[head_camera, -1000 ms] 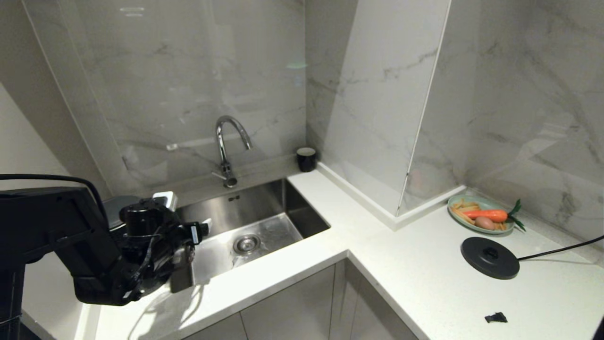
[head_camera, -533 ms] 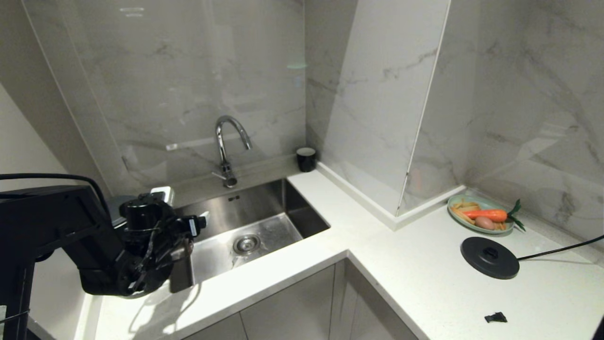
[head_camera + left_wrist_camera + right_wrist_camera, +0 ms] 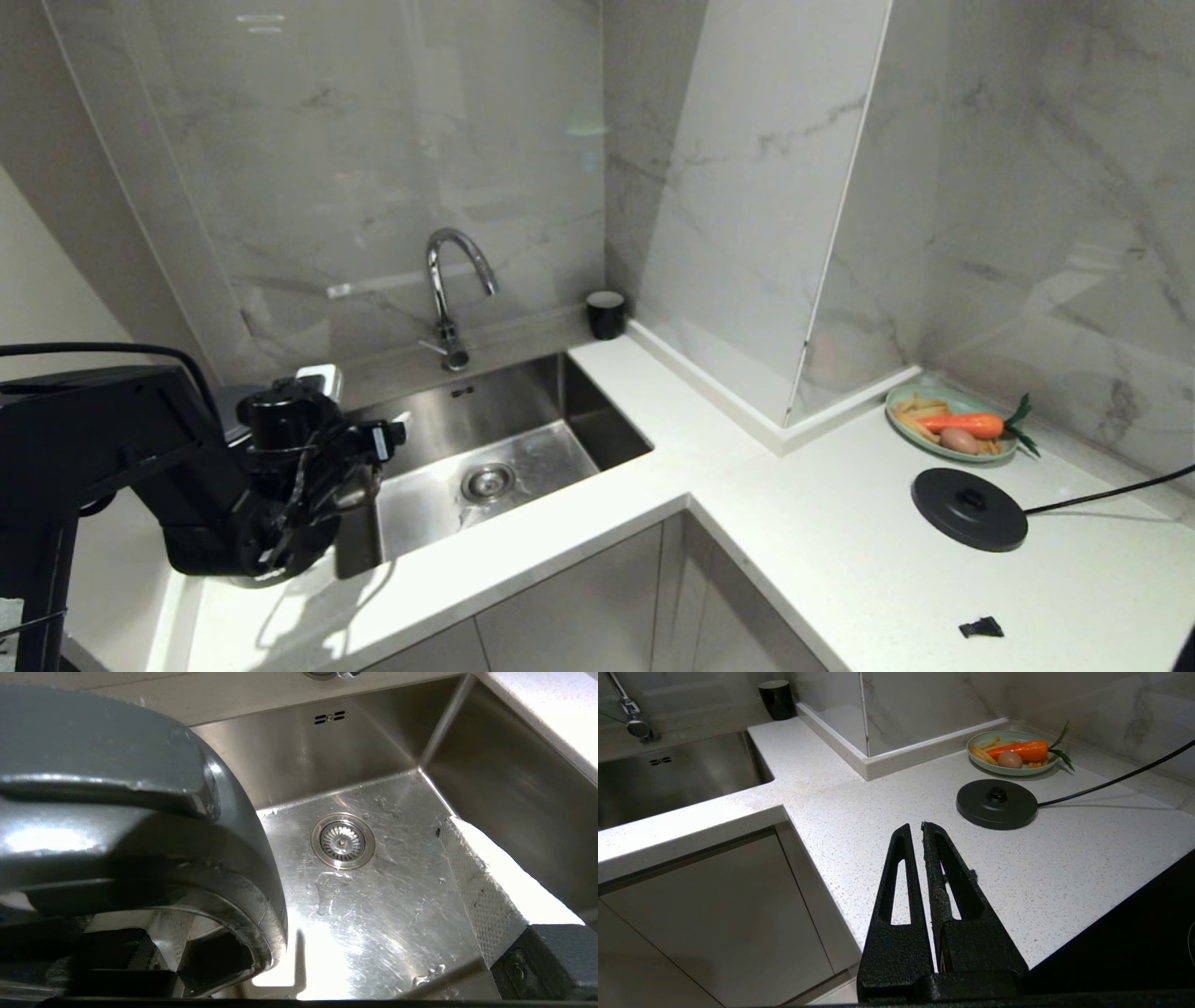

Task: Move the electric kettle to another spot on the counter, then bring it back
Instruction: Grab the kettle

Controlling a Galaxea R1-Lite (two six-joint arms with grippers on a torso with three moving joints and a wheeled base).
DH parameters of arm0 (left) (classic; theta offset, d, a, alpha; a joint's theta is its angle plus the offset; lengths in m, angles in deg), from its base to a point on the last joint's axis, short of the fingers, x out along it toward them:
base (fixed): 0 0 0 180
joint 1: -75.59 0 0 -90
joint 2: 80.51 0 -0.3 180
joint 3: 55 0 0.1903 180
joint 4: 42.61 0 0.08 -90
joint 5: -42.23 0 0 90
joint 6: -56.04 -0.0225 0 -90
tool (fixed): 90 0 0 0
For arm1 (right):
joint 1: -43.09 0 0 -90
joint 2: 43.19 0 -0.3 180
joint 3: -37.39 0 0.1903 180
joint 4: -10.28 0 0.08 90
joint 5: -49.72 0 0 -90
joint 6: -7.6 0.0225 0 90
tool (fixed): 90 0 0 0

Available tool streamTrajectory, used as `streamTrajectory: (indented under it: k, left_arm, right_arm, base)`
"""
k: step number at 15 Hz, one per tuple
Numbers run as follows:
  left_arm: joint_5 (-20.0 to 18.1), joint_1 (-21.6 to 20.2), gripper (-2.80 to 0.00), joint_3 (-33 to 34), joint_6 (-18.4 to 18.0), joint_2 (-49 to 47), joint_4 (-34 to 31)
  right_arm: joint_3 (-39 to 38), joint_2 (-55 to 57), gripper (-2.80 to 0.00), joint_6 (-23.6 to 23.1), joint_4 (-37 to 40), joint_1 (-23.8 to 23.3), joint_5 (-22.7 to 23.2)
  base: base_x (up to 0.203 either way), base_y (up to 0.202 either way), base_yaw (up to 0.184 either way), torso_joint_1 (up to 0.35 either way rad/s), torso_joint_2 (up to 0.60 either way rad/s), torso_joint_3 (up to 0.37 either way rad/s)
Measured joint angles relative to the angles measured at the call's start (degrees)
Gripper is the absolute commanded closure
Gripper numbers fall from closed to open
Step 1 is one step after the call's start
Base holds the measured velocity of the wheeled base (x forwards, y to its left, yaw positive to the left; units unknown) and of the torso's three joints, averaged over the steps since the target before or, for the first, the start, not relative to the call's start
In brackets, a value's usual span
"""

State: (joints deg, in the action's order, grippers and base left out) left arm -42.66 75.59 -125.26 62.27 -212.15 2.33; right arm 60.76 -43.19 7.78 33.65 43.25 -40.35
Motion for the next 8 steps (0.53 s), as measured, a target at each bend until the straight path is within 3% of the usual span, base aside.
streamTrajectory:
  k: [8]
  left_arm:
    - [0.10, -0.03, 0.00, 0.11, -0.06, 0.23, -0.02]
  right_arm:
    - [0.00, 0.00, 0.00, 0.01, 0.03, 0.00, -0.06]
  base:
    - [0.000, 0.000, 0.000, 0.000, 0.00, 0.000]
